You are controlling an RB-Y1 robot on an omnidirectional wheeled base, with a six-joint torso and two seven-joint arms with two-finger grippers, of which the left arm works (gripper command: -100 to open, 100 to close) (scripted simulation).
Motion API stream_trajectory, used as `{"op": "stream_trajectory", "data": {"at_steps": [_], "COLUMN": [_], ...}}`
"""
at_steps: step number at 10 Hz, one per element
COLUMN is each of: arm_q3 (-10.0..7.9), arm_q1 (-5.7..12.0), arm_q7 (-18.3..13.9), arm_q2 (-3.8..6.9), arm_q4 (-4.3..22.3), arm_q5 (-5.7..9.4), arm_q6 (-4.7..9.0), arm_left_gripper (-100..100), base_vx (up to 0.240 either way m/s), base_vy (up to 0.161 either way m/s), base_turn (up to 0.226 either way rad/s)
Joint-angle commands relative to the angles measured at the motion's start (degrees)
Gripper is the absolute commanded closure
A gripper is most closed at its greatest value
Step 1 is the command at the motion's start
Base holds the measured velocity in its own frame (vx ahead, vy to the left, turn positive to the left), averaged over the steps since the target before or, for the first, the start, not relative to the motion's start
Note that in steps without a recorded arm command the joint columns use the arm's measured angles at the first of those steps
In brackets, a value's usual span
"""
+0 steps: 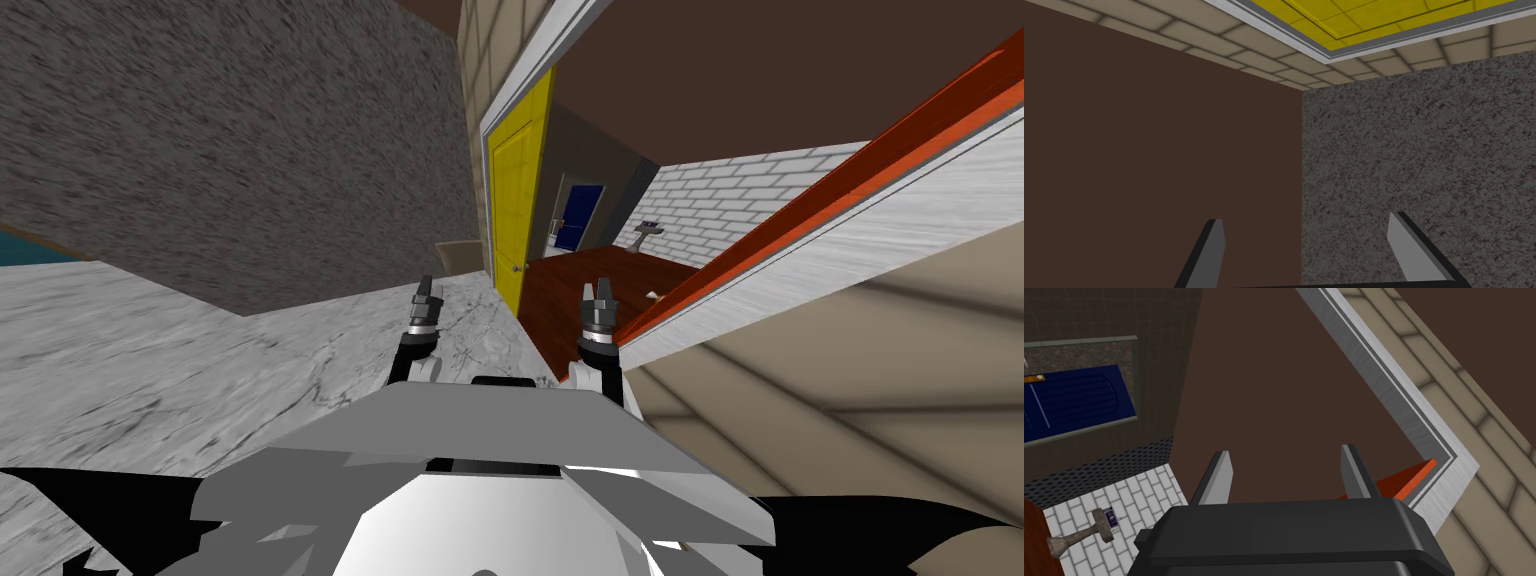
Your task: Push the door open
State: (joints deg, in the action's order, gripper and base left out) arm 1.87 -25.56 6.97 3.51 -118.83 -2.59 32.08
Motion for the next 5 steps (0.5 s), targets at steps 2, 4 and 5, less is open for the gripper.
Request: {"op": "stream_trajectory", "data": {"at_steps": [2, 4, 5], "arm_q3": [1.24, 2.44, 2.84], "arm_q1": [1.26, 2.49, 2.90], "arm_q7": [2.7, 5.3, 6.1], "arm_q2": [0.54, 1.09, 1.28], "arm_q4": [2.8, 5.7, 6.7], "arm_q5": [-0.23, -0.43, -0.49], "arm_q6": [0.59, 1.21, 1.41], "arm_left_gripper": [-100, -100, -100], "base_vx": [0.112, 0.152, 0.106], "base_vy": [0.035, 0.039, 0.039], "base_turn": [-0.051, -0.067, -0.036]}}
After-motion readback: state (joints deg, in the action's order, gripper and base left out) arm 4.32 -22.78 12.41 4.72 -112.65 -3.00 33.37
